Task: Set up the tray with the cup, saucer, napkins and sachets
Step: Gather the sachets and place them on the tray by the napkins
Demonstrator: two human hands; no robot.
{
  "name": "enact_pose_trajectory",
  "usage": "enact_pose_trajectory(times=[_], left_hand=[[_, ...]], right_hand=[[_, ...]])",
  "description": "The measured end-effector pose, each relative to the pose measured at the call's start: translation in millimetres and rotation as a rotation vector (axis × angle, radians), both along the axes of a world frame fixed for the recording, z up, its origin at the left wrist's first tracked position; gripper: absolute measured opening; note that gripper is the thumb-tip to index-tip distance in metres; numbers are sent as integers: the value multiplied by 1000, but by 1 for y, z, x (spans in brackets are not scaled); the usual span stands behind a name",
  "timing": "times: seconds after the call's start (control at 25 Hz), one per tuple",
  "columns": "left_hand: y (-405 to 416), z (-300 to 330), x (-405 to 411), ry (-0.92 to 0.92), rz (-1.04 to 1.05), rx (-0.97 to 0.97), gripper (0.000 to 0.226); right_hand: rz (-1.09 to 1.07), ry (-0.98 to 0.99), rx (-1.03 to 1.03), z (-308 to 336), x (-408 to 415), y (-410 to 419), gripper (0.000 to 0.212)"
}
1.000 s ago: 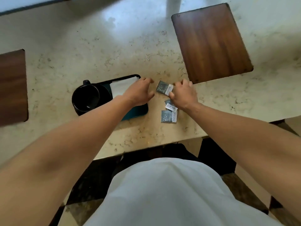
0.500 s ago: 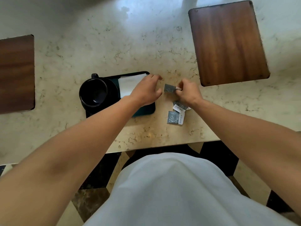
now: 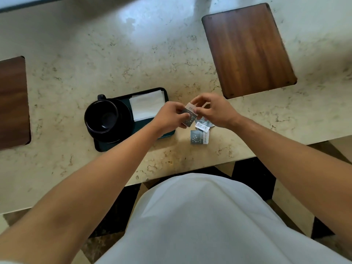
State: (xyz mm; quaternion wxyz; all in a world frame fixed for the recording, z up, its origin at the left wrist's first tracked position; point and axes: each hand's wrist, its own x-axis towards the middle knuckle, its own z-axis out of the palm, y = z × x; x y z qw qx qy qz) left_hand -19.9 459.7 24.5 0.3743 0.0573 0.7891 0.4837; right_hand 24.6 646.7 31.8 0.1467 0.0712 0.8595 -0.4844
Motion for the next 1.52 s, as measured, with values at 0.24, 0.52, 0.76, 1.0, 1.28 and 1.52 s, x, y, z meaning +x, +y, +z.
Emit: enact_pose_trajectory(times=[0.24,0.52,0.76,1.0,1.28,1.52], left_hand=[[-14,-6,29,-243,366,120,10],[-23,-12,46,-403,575,180,12],[-26,-12,45,-407,604,200,16],[-25,-14,44,-432,623,175,14],[-14,-11,42,-526,682,247,18],[-14,-10,45,-533,701,339,18]], right_hand=[[-77,-58,386,-42,36,7,16],[21,-45,560,-57,43,-1,77],[-44,-32,547,-54,32,-6,45],[-201,-78,344,-44,20,6,12],[-522,-248,-465,-20,17,-20,24],[-334,-172,-37,-32,32,-51,21]])
